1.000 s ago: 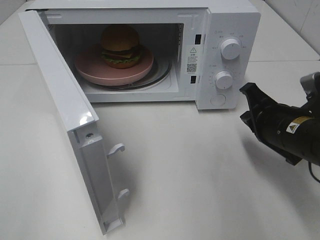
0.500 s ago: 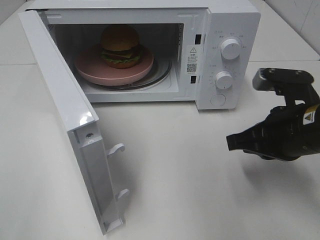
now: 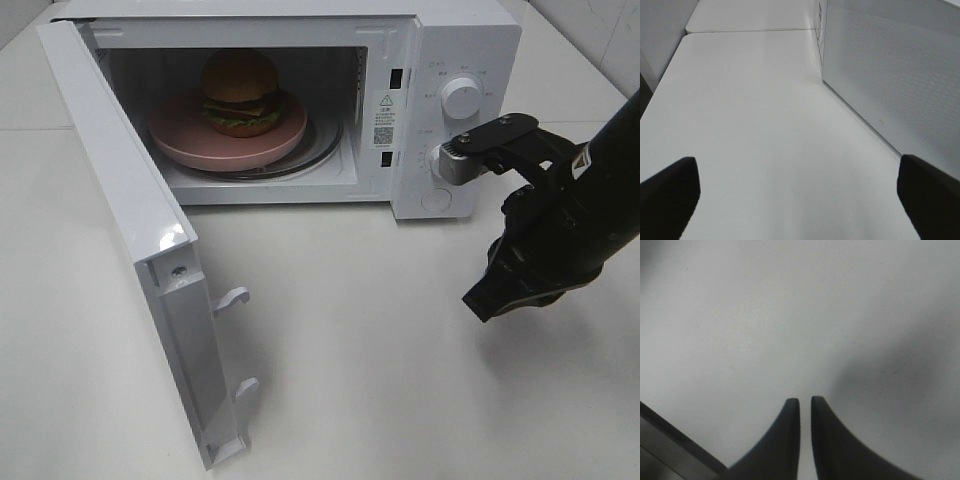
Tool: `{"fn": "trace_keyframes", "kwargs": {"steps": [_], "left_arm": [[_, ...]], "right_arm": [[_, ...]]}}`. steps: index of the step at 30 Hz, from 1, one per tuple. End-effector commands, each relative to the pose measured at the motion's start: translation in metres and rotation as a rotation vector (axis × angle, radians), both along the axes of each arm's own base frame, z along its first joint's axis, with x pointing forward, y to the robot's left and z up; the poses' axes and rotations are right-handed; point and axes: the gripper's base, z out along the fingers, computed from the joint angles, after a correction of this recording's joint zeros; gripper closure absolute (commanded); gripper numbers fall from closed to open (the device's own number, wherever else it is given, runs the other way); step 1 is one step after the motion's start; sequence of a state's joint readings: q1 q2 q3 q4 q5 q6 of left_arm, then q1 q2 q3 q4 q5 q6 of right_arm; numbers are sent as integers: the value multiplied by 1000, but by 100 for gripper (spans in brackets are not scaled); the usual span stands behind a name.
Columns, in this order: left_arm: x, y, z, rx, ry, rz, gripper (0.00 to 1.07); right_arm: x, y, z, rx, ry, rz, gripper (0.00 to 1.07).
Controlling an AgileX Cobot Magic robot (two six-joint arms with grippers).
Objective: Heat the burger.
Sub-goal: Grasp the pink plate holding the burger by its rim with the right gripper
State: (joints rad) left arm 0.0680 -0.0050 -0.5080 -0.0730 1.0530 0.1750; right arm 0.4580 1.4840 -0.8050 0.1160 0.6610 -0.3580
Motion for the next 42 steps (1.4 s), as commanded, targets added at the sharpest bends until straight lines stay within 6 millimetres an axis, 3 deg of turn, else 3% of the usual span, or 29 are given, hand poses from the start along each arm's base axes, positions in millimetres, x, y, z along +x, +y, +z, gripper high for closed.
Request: {"fn": "trace_keyframes", "kwargs": {"steps": [1,2,3,5,8,12,15,19,20,21,22,24,25,27,28,33,38,42], "left_arm": [[-2,-1,0,-7,-21,1,4],[-2,-1,0,-7,-21,1,4],[-2,-1,0,-7,-21,1,4],[-2,-1,0,-7,-21,1,4],[-2,-1,0,-7,-21,1,4],[-2,-1,0,-7,-21,1,4],[-2,-1,0,-7,-21,1,4],[-2,-1,0,-7,-21,1,4],[-2,-1,0,-7,-21,1,4],[-2,-1,0,-7,-21,1,4],[-2,-1,0,-7,-21,1,4],[-2,-1,0,-7,-21,1,4],[-2,-1,0,-7,-21,1,4],[-2,-1,0,-7,-21,1,4],[-2,-1,0,-7,-21,1,4],[-2,-1,0,-7,-21,1,4],[-2,-1,0,-7,-21,1,4],[-2,-1,0,-7,-21,1,4]], "right_arm": [[4,2,-5,-11,13,-6,66],[6,2,-9,-13,27,-29,44],[6,2,-9,-13,27,-29,44],[7,2,-16,-39,47,5,15],[9,3,-15,-41,32,44,6],[13,4,-10,-46,7,68,9],[22,5,-7,-90,-38,207,14],[39,15,-9,-149,-63,457,27],[45,24,-10,-176,-80,624,35],[45,24,-10,-176,-80,624,35],[52,35,-10,-195,-96,781,41],[55,41,-11,-206,-108,867,44],[63,53,-10,-213,-143,989,47],[69,60,-13,-215,-155,1035,48],[78,74,-14,-213,-180,1078,48],[96,101,-17,-207,-223,1101,44],[111,142,-24,-191,-279,1163,21],[120,155,-26,-171,-289,1201,16]]}}
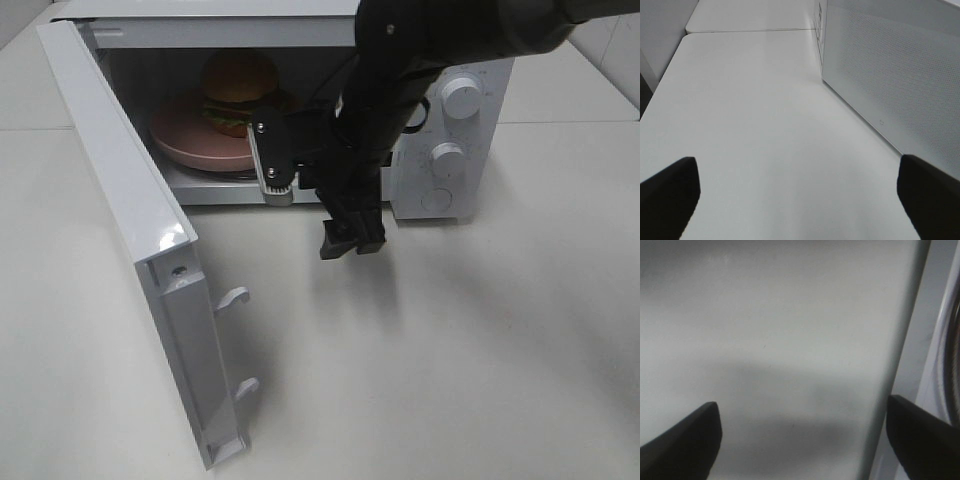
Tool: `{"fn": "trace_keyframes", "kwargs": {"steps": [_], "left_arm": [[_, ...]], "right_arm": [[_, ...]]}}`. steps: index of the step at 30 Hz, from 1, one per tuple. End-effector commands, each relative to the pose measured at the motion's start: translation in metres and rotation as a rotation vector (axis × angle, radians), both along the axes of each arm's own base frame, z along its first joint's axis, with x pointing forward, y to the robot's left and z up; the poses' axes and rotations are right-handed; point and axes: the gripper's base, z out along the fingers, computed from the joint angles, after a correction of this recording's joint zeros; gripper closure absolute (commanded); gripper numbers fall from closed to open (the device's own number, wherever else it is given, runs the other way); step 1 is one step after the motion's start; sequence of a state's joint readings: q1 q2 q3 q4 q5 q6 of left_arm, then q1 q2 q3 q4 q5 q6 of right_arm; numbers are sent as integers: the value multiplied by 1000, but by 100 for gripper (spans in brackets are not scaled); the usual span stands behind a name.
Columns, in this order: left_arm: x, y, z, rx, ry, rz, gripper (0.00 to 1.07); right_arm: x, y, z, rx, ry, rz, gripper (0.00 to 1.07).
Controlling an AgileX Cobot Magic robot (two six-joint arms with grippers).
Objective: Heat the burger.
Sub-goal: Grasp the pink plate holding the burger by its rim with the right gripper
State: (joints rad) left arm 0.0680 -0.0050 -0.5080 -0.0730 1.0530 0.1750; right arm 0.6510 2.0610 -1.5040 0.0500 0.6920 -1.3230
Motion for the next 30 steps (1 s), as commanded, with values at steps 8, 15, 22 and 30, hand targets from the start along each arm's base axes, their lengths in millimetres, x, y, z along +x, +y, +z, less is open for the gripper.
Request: {"fn": "trace_keyframes", "kwargs": {"steps": [8,15,22,30], "left_arm": [[-2,-1,0,-7,-21,1,4],[-2,-1,0,-7,-21,1,4],[-2,-1,0,-7,-21,1,4],[-2,-1,0,-7,-21,1,4]], "right_arm": [[28,34,-4,-17,46,105,21],[48,50,1,24,-1,94,23],[59,59,0,43,-16,78,23],[69,67,-7,53,-27,69,25]]}}
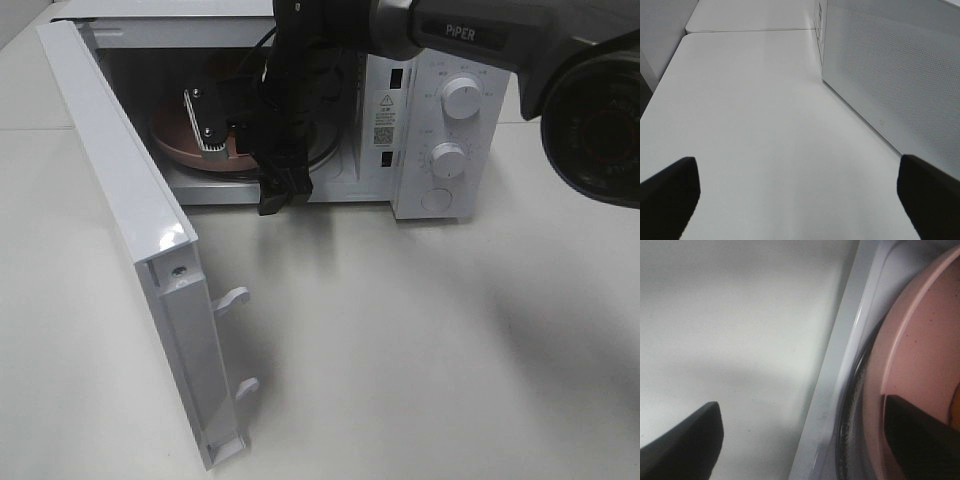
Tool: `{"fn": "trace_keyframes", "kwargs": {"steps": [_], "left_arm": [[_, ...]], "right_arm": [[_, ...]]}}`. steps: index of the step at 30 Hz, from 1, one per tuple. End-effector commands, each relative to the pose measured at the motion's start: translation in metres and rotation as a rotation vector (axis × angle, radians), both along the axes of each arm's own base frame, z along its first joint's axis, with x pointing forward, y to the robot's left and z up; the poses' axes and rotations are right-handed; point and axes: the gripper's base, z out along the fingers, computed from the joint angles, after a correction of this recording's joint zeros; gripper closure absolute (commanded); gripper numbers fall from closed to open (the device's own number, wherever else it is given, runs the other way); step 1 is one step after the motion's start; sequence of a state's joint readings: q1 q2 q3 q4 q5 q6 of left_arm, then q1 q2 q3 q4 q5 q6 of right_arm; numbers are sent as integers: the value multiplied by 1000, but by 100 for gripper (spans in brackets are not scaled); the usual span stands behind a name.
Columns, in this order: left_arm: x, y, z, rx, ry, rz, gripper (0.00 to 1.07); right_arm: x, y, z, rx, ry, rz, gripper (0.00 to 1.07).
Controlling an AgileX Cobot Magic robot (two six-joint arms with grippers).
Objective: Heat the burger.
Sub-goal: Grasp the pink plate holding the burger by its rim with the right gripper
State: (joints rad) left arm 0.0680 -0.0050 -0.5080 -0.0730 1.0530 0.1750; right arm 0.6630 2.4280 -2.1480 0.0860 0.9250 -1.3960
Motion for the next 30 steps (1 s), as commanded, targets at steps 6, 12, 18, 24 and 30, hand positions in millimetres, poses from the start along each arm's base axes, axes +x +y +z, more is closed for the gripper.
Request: {"fn": "trace_keyframes", "kwargs": {"steps": [6,12,18,24,30], "left_arm": [[-2,-1,0,-7,-21,1,4],[-2,-1,0,-7,-21,1,4],[-2,-1,0,-7,-21,1,4],[-2,-1,0,-7,-21,1,4],[-2,-1,0,-7,-21,1,4]], "right_arm": [[4,5,-5,24,7,-51,27],[4,5,-6,26,4,-51,28],[6,5,-5,34,1,-102,30],[12,3,-6,49,-40,-191,31],[14,4,-4,65,-64,-212,31]]}}
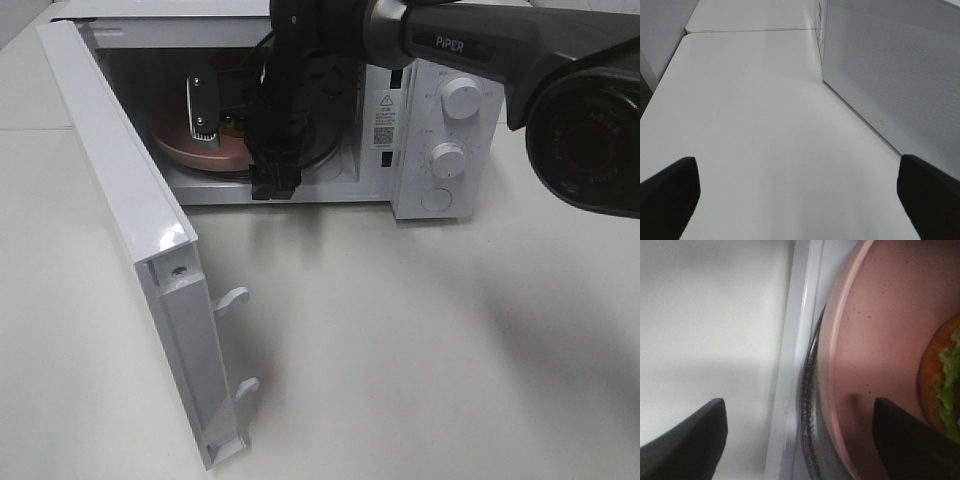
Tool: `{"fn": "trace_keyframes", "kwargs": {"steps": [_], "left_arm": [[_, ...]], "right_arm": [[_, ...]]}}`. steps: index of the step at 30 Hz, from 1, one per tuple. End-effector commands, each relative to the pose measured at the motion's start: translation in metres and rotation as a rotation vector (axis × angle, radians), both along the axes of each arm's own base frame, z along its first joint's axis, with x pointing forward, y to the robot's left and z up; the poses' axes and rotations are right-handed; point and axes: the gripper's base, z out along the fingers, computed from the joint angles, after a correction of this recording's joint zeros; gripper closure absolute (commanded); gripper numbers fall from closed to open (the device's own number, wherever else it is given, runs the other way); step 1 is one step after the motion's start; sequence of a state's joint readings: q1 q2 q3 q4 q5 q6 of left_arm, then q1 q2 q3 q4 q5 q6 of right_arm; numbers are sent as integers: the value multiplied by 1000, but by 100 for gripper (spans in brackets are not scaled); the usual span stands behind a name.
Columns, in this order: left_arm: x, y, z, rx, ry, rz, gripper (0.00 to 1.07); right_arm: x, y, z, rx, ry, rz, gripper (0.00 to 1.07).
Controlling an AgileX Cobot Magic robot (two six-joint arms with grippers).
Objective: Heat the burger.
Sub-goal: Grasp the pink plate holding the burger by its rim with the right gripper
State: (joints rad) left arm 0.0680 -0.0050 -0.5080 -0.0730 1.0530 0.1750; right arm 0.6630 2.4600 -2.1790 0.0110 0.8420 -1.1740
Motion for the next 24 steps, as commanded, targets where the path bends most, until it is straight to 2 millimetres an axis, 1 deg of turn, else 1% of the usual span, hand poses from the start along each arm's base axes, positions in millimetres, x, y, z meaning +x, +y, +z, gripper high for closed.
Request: {"fn": "trace_keyframes", "kwargs": {"steps": [1,13,17,22,24], "left_arm": [[-2,-1,0,-7,-21,1,4],[-2,-1,0,-7,-21,1,4],[-2,-1,0,-7,-21,1,4],[-2,-1,0,-7,-21,1,4],[-2,-1,0,-7,-21,1,4]], "right_arm": [[1,1,1,11,-14,-18,31],[5,5,3,50,-52,-20,31],[5,5,-5,44,-40,-21,31],[7,7,-3,65,-60,-22,31],[9,8,-6,72,-69,-22,31]]}}
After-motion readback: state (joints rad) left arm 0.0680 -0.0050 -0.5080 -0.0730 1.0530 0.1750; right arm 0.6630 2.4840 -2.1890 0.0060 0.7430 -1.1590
